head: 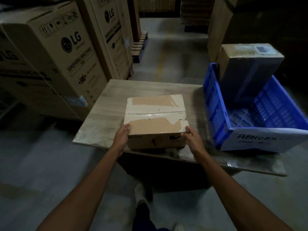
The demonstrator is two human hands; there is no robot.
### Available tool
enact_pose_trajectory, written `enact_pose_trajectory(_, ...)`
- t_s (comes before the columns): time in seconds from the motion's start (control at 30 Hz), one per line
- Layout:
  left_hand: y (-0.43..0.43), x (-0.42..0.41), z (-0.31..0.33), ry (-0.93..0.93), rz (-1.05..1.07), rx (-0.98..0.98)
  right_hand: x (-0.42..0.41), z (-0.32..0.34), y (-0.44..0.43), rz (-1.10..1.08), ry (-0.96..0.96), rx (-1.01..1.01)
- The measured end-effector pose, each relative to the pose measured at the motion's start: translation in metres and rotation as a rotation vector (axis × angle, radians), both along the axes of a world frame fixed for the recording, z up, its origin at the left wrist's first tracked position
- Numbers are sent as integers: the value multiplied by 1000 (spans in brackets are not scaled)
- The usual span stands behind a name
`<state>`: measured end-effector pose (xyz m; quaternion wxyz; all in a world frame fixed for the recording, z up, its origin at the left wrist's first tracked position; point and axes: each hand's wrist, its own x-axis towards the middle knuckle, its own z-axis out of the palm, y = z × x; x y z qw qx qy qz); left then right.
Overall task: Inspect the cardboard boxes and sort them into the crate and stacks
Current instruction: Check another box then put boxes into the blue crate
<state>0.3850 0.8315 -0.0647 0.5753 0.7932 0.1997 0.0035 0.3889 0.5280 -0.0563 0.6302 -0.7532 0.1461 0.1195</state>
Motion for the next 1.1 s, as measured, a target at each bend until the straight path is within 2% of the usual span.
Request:
enact_pose_trajectory(0.37, 70, 101, -19, -49, -115, 169, 75, -13, 84, 88, -64, -425)
enact_pose_trajectory(0.4, 73, 105, -21, -43, -141, 226, 79, -13, 88, 102, -58, -472)
enact_pose_trajectory(0.47, 75, 109, -22, -137, -192, 504, 83, -13, 97, 132, -99, -707)
enact_pose_trajectory(0.53, 69, 112, -19, -335, -287, 724, 83, -16, 111, 196, -283, -978)
enact_pose_trajectory(0.57, 63, 115, -16, -400, -348, 774, 85, -16, 119, 244, -353, -1029)
enact_pose_trajectory(0.63, 52, 122, -14, -382, -443, 853, 95, -15, 132, 331, -384, -1053)
enact_pose_trajectory(0.77, 48, 141, -24, -83, -534, 1013, 127, -16, 150, 317, -253, -1078)
enact_pose_trajectory(0.83, 46, 143, -24, -24, -579, 1070, 129, -20, 153, 322, -228, -1140)
enact_pose_trajectory(0.97, 50, 147, -21, -31, -616, 1055, 134, -20, 146, 432, -205, -1171)
enact_pose_trajectory(1.1, 60, 156, -17, -136, -638, 1123, 135, -19, 142, 458, -240, -1210)
